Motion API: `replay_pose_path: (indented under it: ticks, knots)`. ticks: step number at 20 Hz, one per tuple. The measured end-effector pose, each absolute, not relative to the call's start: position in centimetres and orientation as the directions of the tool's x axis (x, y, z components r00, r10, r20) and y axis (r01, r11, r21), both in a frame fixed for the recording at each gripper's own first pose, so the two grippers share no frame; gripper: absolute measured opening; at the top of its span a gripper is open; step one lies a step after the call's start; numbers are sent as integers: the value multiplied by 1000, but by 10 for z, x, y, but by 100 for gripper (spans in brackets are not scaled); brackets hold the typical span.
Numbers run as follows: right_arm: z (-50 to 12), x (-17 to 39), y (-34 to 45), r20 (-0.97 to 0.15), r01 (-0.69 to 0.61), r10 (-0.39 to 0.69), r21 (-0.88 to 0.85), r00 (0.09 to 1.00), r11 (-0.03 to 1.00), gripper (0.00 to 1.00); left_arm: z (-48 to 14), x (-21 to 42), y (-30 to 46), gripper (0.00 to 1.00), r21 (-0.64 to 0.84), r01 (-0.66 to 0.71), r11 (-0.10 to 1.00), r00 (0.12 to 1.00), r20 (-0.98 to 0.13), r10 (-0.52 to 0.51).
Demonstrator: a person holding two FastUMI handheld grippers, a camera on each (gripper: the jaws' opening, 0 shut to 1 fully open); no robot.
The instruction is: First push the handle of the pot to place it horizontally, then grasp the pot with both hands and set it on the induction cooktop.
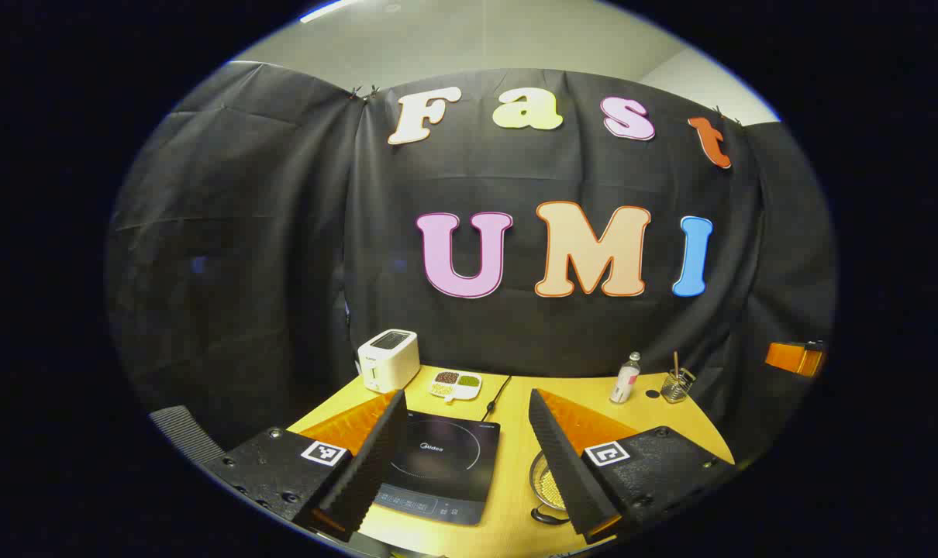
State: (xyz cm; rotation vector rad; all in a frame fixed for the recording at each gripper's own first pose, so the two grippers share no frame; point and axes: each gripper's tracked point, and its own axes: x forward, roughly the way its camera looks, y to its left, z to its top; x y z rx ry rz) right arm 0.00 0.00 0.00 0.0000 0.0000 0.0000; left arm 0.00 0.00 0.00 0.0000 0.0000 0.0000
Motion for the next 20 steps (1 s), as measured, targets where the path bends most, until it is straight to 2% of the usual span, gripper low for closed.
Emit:
replay_pose_path:
  ticks: [1,15,16,18,19,20]
  knots:
    - [-3,3,2,-7,-4,4,-5,1000,1000,89,-3,1,1,96,-1,-7,1000,1000,-6,7]
    - [-16,2,27,-38,-21,22,26,999,999,89,-12,10,20,96,22,0,1000,1000,-31,0]
    - [-15,2,26,-36,-17,17,18,999,1000,97,-13,10,22,96,20,-2,1000,999,-33,3]
    - [-13,0,23,-33,-8,8,5,999,1000,97,-15,9,25,96,16,-9,1000,999,-37,9]
    - [-13,-1,24,-32,-9,9,5,999,1000,89,-17,8,26,96,13,-11,1000,999,-38,12]
    - [-12,-2,24,-32,-11,11,7,999,1000,89,-19,8,28,96,10,-12,1000,999,-41,13]
